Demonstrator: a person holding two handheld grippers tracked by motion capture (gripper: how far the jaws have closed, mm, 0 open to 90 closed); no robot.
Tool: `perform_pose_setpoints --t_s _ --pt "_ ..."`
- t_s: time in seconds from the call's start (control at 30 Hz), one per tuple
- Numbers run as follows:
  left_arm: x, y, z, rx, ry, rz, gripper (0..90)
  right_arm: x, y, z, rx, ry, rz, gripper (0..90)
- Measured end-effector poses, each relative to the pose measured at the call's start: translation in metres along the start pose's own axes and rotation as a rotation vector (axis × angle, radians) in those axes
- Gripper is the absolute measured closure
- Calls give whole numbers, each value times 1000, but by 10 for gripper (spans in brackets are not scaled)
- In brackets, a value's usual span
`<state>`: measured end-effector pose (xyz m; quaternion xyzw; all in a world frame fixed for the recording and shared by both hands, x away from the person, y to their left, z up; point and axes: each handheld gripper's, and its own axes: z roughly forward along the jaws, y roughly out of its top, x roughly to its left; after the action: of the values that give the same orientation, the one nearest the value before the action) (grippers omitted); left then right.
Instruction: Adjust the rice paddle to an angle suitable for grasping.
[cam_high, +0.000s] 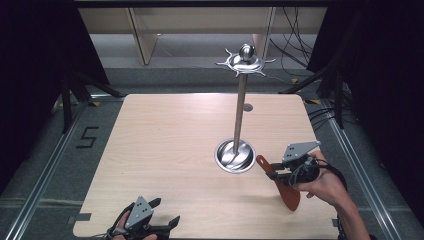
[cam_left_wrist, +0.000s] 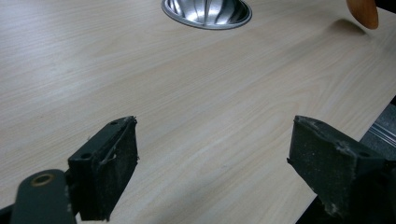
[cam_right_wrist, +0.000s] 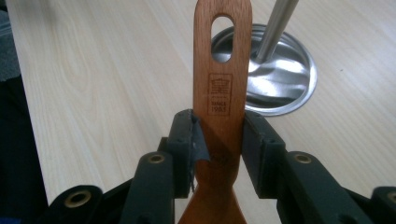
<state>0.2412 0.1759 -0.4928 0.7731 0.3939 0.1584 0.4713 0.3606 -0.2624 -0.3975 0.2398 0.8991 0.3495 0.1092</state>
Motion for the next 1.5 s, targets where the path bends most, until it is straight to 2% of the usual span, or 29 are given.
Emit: perform_pose_setpoints --t_s 0.07,0.1,0.13,0.17,0.2,0.23,0.3,0.33,0.37,0.4,0.47,0.53,0.6,0.63,0.7,0.9,0.97,1.0,1.03,1.07,1.17,1.2,1.23,1.27,1.37,1.4,1.43,1.47,1.5 --pt "0 0 0 1 1 -1 149 -4 0 -3 -25 5 -11 670" --pt "-1 0 1 -11 -1 -14 149 -4 1 -6 -11 12 1 670" --pt "-1 0 1 -10 -2 -13 149 -3 1 -7 -32 10 10 670" --pt "2 0 0 18 10 19 149 -4 1 -10 -44 10 20 670" --pt "-1 0 1 -8 -2 -12 149 -3 1 -10 -55 17 25 670" --pt "0 0 0 5 2 2 149 -5 2 -15 -71 14 27 670" --pt "-1 0 1 -8 -1 -12 149 -5 3 -16 -78 19 28 670" --pt "2 0 0 15 11 16 149 -6 3 -18 -97 11 22 670" --pt "2 0 0 16 11 17 149 -6 4 -21 -102 17 37 670" --pt "-1 0 1 -8 1 -10 149 -7 5 -22 -108 16 33 670" --pt "0 0 0 -1 2 -1 149 -7 7 -27 -116 17 33 670" --pt "0 0 0 -1 7 -2 149 -8 9 -30 -158 13 35 670" --pt "-1 0 0 -2 7 -3 149 -10 12 -34 -169 -2 24 670" --pt "0 0 0 -4 2 -4 149 -9 13 -36 -169 -1 38 670" --pt "0 0 0 1 4 0 149 -12 17 -40 -201 -18 22 670" --pt "-1 -1 2 -10 1 -14 149 -15 33 -54 -304 -59 35 670" --pt "0 -1 1 2 7 -1 149 -15 39 -58 -337 -72 45 670" --pt "-1 -1 2 -11 0 -15 149 -16 42 -60 -357 -74 40 670" --pt "1 0 1 16 17 6 149 -16 44 -62 -370 -79 39 670" --pt "0 -1 1 7 10 -6 149 -16 47 -65 -396 -95 46 670" --pt "0 -1 2 5 6 -8 149 -17 56 -74 -423 -112 25 670" --pt "2 -1 0 23 18 14 149 -17 60 -77 -432 -114 10 670" --pt "-1 -1 2 -4 4 -14 149 -16 63 -79 -450 -118 6 670" --pt "-1 -1 2 -5 5 -13 149 -13 66 -81 -455 -114 21 670" --pt "-1 -1 2 -6 6 -14 149 -12 77 -85 -466 -115 -1 670" --pt "-1 -1 2 -6 4 -14 149 -12 81 -88 -476 -137 -25 670" --pt "-1 -1 2 -3 5 -14 149 -11 85 -89 -477 -113 -9 670" --pt "-1 -1 2 -3 8 -18 149 -12 87 -91 -486 -125 -22 670" --pt "0 -1 2 -5 -3 4 149 -12 89 -93 -491 -139 -28 670"
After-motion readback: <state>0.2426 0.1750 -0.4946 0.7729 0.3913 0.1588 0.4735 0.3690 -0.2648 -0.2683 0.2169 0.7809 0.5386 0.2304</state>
